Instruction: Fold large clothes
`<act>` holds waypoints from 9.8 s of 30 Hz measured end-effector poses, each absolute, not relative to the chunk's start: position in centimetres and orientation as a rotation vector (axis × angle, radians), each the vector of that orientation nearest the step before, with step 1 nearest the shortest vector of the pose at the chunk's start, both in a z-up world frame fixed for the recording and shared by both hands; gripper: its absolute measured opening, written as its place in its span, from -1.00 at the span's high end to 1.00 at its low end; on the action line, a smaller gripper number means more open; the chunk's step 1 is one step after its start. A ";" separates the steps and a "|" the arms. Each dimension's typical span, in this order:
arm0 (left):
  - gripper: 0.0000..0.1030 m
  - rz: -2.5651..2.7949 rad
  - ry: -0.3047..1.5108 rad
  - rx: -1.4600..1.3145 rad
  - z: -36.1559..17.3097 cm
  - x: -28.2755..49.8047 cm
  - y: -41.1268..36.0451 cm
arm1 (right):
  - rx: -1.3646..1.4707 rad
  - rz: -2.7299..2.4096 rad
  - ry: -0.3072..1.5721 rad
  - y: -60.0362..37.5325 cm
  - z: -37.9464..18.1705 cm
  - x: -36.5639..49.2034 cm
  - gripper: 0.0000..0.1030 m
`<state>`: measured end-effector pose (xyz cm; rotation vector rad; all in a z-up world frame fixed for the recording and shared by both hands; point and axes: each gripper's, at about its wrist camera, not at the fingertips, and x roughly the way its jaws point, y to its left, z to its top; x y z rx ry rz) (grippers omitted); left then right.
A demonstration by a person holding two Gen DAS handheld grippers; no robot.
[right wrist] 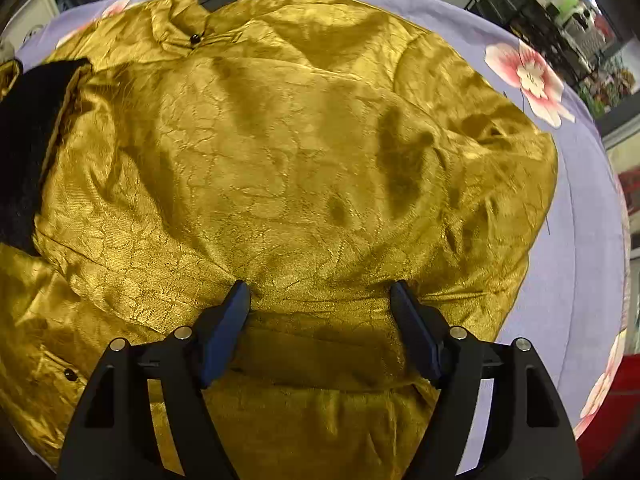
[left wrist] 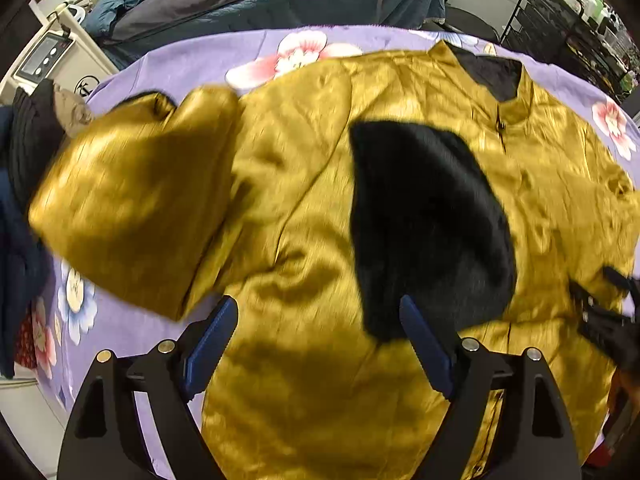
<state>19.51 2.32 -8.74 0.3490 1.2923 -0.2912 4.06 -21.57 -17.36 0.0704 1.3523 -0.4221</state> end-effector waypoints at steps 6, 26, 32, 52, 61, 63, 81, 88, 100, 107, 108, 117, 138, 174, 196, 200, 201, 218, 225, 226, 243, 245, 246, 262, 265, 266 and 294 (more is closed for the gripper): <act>-0.60 -0.269 1.323 0.326 -9.4 16.4 6.0 | 0.083 -0.445 1.346 -21.2 -16.1 4.2 -0.49; -0.60 -0.051 1.372 0.003 -9.9 15.6 18.7 | 0.268 -0.309 1.335 -14.6 -14.7 -1.5 -0.49; -0.60 -0.003 1.294 -0.156 -7.5 20.0 23.1 | 0.227 -0.317 1.314 -14.0 -13.3 -1.3 -0.49; -0.26 -0.144 1.451 -0.732 -12.0 35.8 25.4 | 0.305 -0.441 1.315 -14.2 -11.8 -5.1 -0.49; 0.71 -0.061 1.057 -0.509 -3.0 35.1 28.1 | 0.275 -0.462 1.340 -13.3 -12.3 -5.3 -0.49; 0.71 0.006 0.955 -0.418 -0.5 33.7 29.5 | 0.269 -0.453 1.335 -13.0 -12.2 -4.9 -0.49; 0.75 0.221 1.121 -0.280 -7.6 29.9 30.5 | 0.231 -0.399 1.315 -12.9 -11.8 -3.0 -0.49; 0.75 0.043 1.018 -0.136 -2.7 32.2 22.9 | 0.288 -0.433 1.311 -14.3 -12.4 -4.3 -0.49; 0.75 -0.610 1.074 0.184 -6.4 20.4 -3.6 | 0.323 -0.461 1.294 -15.3 -11.9 -5.0 -0.49; 0.17 -0.619 1.137 0.451 -11.9 13.9 -8.9 | 0.364 -0.488 1.302 -16.4 -12.4 -6.3 -0.49; -0.09 -0.629 1.127 0.461 -11.8 13.8 -9.0 | 0.368 -0.489 1.303 -16.5 -12.5 -6.4 -0.49; -0.75 -0.700 0.991 0.529 -7.4 11.3 -6.7 | 0.411 -0.488 1.297 -17.5 -12.7 -5.8 -0.49; -0.82 -0.554 1.056 0.549 -9.0 9.0 0.8 | 0.441 -0.394 1.156 -20.1 -7.9 2.3 -0.49; -0.82 -0.373 1.200 0.384 -10.5 9.1 8.0 | 0.519 -0.075 1.272 -13.9 -12.5 -0.8 0.03; -0.82 -0.308 1.218 0.347 -10.6 9.2 10.3 | 0.638 -0.005 1.194 -14.1 -11.2 5.4 0.58; -0.82 -0.282 1.195 0.337 -10.3 9.2 10.6 | 0.544 0.012 1.088 -14.0 -7.8 6.5 0.71; -0.82 -0.279 1.190 0.330 -10.1 9.2 10.6 | 0.521 0.016 1.050 -14.2 -6.5 6.8 0.73; -0.82 -0.274 1.214 0.321 -10.8 9.2 10.9 | 0.545 -0.172 1.098 -22.9 -8.6 4.1 0.75; -0.82 -0.279 1.206 0.334 -10.4 9.3 10.6 | 0.656 -0.223 1.175 -24.1 -14.5 3.6 0.57; -0.82 -0.277 1.205 0.331 -10.4 9.4 10.7 | 0.676 -0.226 1.177 -24.2 -14.9 3.5 0.49; -0.82 -0.265 1.202 0.304 -10.8 9.3 11.6 | 0.692 -0.353 1.093 -24.9 -10.3 -2.1 -0.16; -0.82 -0.280 1.194 0.305 -10.9 9.0 11.4 | 0.671 -0.348 1.109 -24.3 -10.5 -2.9 -0.17; -0.82 -0.291 1.192 0.311 -11.0 8.8 11.2 | 0.656 -0.347 1.120 -23.9 -10.7 -3.1 -0.17; -0.83 -0.431 1.304 0.339 -12.8 8.0 12.2 | 0.581 -0.360 1.312 -21.5 -14.9 -10.9 -0.18; -0.83 -0.449 1.343 0.343 -13.5 8.2 13.4 | 0.570 -0.377 1.327 -22.4 -15.1 -12.6 -0.18; -0.83 -0.440 1.353 0.351 -13.7 8.3 13.8 | 0.568 -0.386 1.329 -22.8 -15.1 -13.2 -0.18; -0.78 -0.562 1.546 0.123 -18.8 6.7 20.5 | 0.804 -0.279 1.318 -24.1 -16.2 -22.4 -0.30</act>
